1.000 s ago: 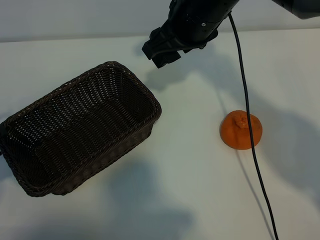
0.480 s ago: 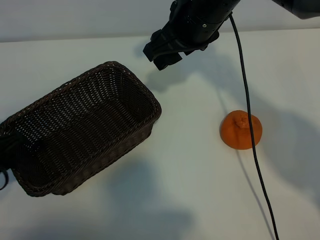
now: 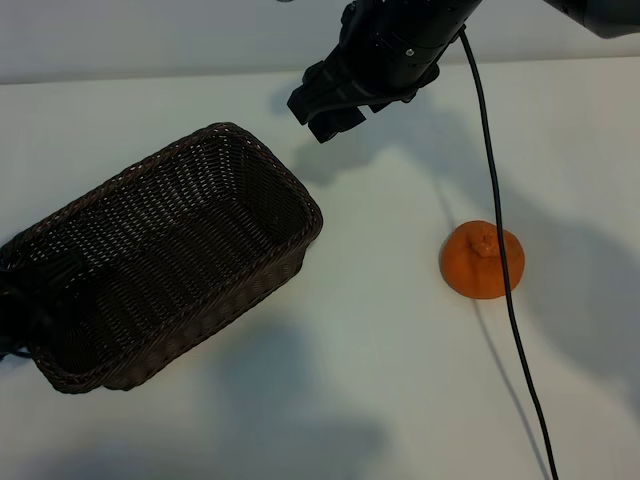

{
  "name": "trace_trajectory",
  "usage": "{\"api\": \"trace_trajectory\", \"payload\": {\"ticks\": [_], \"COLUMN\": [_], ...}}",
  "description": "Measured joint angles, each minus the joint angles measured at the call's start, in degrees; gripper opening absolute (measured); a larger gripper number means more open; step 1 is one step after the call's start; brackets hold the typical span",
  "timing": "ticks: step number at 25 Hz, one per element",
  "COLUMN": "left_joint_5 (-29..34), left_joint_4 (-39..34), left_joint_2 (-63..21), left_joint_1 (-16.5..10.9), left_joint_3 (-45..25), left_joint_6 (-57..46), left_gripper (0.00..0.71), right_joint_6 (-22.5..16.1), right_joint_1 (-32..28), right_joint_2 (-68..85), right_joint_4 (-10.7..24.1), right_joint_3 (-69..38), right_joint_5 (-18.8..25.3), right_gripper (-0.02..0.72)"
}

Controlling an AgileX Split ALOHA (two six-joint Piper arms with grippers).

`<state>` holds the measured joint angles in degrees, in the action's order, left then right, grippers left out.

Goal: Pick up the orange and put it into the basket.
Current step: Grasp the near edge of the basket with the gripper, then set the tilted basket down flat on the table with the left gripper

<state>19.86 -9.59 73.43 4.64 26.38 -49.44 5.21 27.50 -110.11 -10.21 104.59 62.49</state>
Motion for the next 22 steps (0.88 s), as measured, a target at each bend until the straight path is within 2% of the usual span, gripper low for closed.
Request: {"api": "trace_trajectory", "payload": {"ticks": [4,7,12,14,22], "left_joint_5": [-1.2,-2.0,-2.6,-3.3,-5.6], "left_joint_4": [1.1,1.3,1.5,1.7,2.4], "left_joint_2": [2.0,2.2,2.3,2.4,2.6], "left_joint_1": [0.0,0.0,0.0,0.0,0.0], "left_joint_3": [-0.1,-0.1,-0.1,-0.1,-0.1], "left_joint_6": [0.0,0.0,0.0,-0.1,0.8], "left_gripper": [0.560,0.495,0.233,0.161,0.157], "right_joint_6": [0.0,0.0,0.0,0.0,0.0], "right_joint_1": [0.0,0.0,0.0,0.0,0.0], "right_joint_2": [0.0,0.0,0.0,0.0,0.0], "right_joint_4": [0.0,0.0,0.0,0.0,0.0], "right_joint_3": [0.0,0.0,0.0,0.0,0.0], "right_joint_5": [0.1,0.1,0.1,0.1,0.1], "right_gripper": [0.595,0.595,0.595,0.595,0.595]}}
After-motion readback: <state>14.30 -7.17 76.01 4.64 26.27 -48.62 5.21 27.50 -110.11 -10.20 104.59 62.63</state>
